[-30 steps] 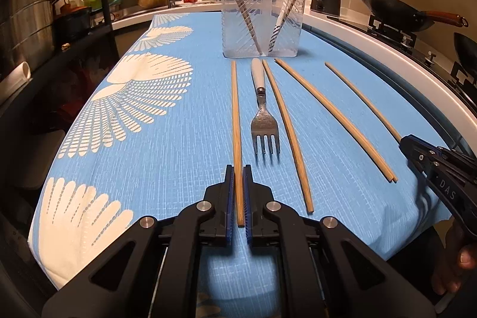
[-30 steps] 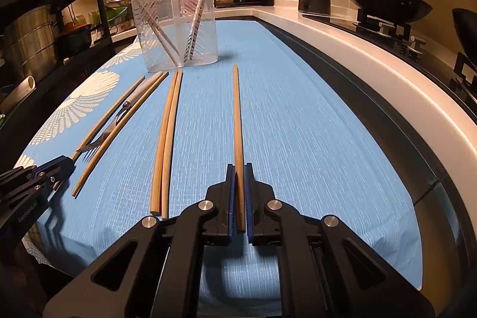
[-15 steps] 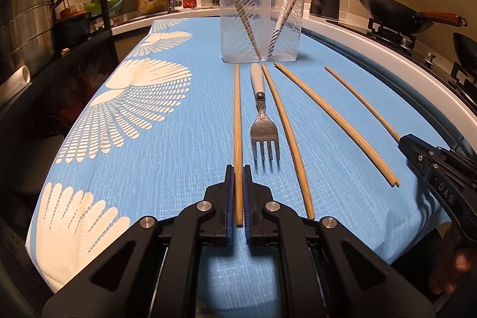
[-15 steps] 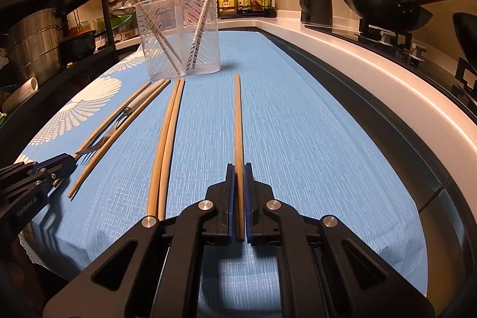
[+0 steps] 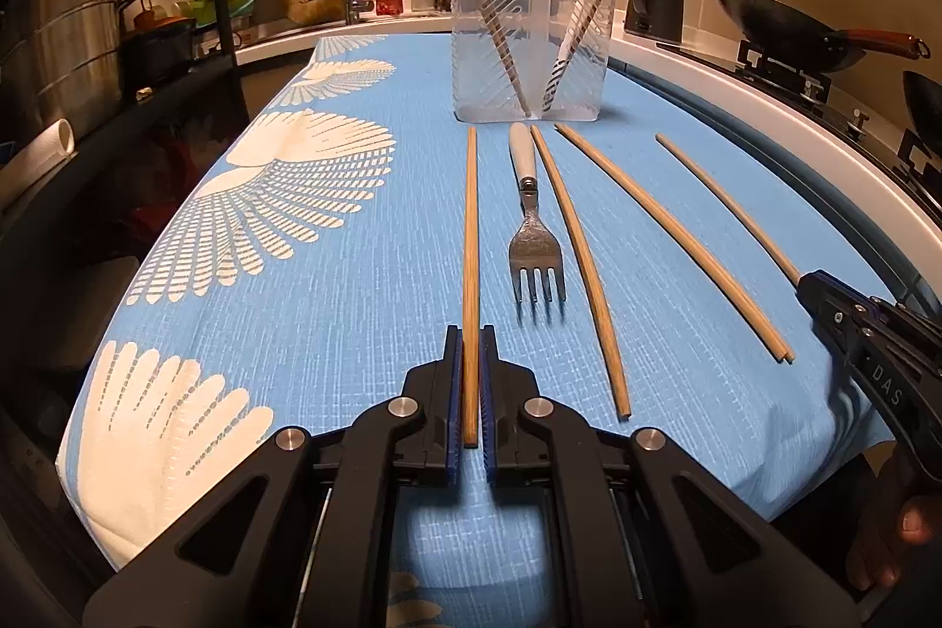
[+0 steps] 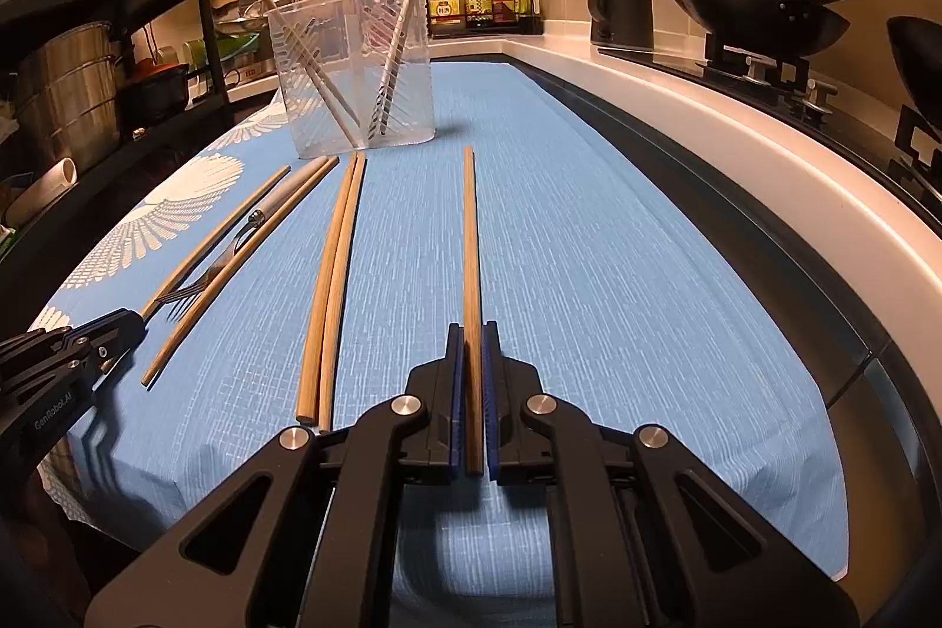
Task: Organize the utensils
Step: 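Grasp a wooden chopstick with the left tool while the right tool grasps another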
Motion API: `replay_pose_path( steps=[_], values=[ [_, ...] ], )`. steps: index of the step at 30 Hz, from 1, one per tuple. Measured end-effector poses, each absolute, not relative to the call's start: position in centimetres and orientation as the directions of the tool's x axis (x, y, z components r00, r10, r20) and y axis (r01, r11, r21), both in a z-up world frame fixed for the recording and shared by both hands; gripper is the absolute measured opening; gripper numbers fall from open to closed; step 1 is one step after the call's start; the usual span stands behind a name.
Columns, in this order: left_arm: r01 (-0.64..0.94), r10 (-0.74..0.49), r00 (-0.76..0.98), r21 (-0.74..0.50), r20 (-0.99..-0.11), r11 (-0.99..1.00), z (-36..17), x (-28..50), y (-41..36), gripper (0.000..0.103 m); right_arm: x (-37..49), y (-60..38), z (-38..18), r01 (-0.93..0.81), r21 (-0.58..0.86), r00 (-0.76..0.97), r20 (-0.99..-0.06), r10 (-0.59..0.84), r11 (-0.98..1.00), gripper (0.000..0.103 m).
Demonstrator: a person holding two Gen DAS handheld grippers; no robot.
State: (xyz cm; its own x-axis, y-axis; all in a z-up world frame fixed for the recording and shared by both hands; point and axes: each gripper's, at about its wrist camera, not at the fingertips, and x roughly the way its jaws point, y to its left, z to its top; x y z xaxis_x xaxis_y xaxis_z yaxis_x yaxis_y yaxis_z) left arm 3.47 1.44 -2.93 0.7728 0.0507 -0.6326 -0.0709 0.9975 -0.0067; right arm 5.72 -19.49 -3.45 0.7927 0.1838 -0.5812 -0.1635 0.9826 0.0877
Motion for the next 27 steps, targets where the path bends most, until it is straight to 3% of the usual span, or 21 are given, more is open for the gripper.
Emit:
replay_pose_path(
  steps=[27],
  values=[
    [-0.073,0.046,0.772,-0.016,-0.633,0.997,-2.84,3.7,1.5,0.006,5.78,-18.87,-3.28,-0.182,0.081,0.777,-0.599,0.194,0.98,0.006]
  ],
)
